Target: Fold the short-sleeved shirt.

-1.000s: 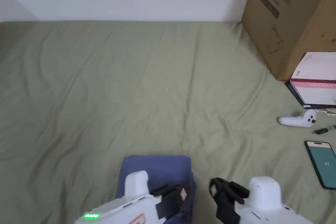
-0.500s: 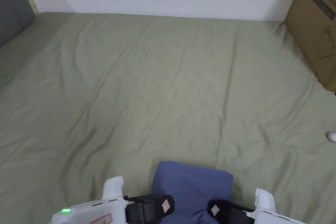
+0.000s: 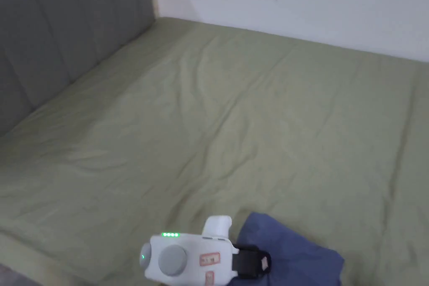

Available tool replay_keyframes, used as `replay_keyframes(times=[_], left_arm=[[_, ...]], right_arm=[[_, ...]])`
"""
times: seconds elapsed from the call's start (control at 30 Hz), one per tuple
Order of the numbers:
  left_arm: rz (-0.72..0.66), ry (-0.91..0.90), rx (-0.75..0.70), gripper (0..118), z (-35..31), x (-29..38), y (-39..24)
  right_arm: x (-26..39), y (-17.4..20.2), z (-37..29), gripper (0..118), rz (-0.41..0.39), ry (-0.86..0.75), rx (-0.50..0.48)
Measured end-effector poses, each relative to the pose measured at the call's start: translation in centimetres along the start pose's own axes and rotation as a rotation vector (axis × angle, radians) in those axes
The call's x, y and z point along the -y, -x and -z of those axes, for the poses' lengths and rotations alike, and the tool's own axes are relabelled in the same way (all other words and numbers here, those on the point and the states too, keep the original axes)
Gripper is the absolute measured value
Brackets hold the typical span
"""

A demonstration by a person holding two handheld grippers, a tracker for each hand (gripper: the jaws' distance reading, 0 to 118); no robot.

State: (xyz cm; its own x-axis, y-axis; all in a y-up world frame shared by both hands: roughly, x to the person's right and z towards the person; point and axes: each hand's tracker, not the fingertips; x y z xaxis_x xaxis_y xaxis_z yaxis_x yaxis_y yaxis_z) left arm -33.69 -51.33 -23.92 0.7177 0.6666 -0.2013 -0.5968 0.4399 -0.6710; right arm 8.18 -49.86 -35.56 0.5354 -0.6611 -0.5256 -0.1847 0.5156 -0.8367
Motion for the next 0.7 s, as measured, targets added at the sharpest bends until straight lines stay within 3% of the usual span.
replay_keyframes(times=[0.3, 0.47, 0.57, 0.6, 0.63, 0.67, 0.7], left_arm=[[-0.05, -0.109, -0.424, 28, -19.8, -10.4, 19.6], [-0.202, -0.129, -0.426, 28, -25.6, -10.1, 26.4], [-0.146, -0.156, -0.396, 28, -25.2, -9.5, 26.5], [-0.102, -0.157, -0.417, 39, -25.2, -9.3, 26.1], [-0.098, -0.146, -0.431, 64, -25.4, -9.4, 25.8], [-0.086, -0.134, -0.451, 107, -25.6, -9.4, 25.6], [-0.073, -0.123, -0.452, 118, -26.1, -9.3, 25.4]], right_arm=[[0.2, 4.9, 2.9, 6, -0.061, 0.025, -0.003], [0.2, 7.1, 3.5, 6, -0.081, 0.038, -0.001], [0.1, 7.9, 3.3, 6, -0.092, 0.036, -0.009], [0.0, 8.0, 3.3, 6, -0.093, 0.035, -0.014], [0.1, 8.3, 3.3, 6, -0.104, 0.03, -0.006], [0.1, 8.5, 3.3, 6, -0.115, 0.03, 0.005], [0.0, 8.5, 3.2, 6, -0.117, 0.032, 0.004]])
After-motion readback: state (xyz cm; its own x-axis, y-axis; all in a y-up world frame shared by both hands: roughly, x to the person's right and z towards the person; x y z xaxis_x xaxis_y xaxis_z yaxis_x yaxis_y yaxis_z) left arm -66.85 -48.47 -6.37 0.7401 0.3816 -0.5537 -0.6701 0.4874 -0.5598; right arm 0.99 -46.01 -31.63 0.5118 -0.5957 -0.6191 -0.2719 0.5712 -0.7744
